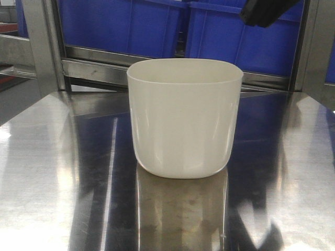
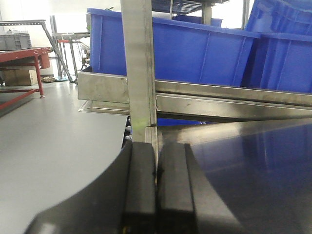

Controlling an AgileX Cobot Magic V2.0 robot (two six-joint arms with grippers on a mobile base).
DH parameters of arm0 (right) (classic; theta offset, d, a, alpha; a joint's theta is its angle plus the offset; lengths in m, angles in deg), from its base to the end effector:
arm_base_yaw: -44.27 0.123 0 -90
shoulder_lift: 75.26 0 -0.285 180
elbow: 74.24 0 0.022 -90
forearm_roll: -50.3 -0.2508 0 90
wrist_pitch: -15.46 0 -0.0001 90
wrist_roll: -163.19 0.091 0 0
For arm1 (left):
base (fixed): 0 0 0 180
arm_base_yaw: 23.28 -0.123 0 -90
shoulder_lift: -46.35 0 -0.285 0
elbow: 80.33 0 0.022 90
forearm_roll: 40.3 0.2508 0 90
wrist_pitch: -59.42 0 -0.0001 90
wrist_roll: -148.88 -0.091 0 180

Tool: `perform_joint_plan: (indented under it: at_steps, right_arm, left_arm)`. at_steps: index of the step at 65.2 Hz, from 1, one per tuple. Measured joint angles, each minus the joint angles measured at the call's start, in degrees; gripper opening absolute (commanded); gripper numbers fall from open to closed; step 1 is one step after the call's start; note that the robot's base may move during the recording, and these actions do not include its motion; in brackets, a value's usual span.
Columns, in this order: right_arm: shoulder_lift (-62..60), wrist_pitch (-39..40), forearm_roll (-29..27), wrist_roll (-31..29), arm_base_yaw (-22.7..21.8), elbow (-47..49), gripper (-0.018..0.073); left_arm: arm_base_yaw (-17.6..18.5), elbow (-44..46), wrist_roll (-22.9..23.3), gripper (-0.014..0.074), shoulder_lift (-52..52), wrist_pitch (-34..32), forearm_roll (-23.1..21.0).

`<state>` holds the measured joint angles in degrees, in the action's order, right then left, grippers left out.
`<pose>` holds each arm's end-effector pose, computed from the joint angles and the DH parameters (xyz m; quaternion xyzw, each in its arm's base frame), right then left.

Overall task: Move white bin to right shelf second layer
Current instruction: 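Lower the right gripper into the white bin's rim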

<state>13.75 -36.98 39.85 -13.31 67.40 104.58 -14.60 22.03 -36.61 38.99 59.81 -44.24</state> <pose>0.2718 0.1303 0.3579 -0.1318 0.9346 0.1573 0.2906 0.0553 -0.0085 0.2105 0.0606 0.6754 -0.0459 0.7335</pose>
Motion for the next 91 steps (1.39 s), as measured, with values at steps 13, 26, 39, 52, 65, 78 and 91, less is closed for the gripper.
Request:
perform_joint_plan:
  at_steps: [13,26,39,52,65,78,91]
  right_arm:
    - [0.0,0.5,0.0,-2.1,0.0,0.0,0.0435]
    - [0.1,0.9,0.0,-2.3,0.0,0.0,0.0435]
    - [1.7,1.7,0.0,-2.3,0.2,0.0,0.0435]
    - [5.0,1.8,-0.8,-2.3,0.2,0.0,0.0435]
    - [7.5,2.1,-1.3,-2.3,0.2,0.0,0.0435]
    - [9.9,2.6,-2.0,-2.3,0.3,0.0,0.0435]
    - [12.4,3.5,-2.0,-2.3,2.0,0.0,0.0435]
  left_arm:
    - [0.0,0.0,0.0,0.0085,0.0,0.0,0.0]
    - [0.0,0.0,0.0,0.0085,0.0,0.0,0.0]
    - [0.0,0.0,0.0,0.0085,0.0,0.0,0.0]
    - [0.0,0.0,0.0,0.0085,0.0,0.0,0.0]
    - [0.0,0.0,0.0,0.0085,0.0,0.0,0.0]
    - [0.0,0.0,0.0,0.0085,0.0,0.0,0.0]
    - [0.0,0.0,0.0,0.0085,0.0,0.0,0.0]
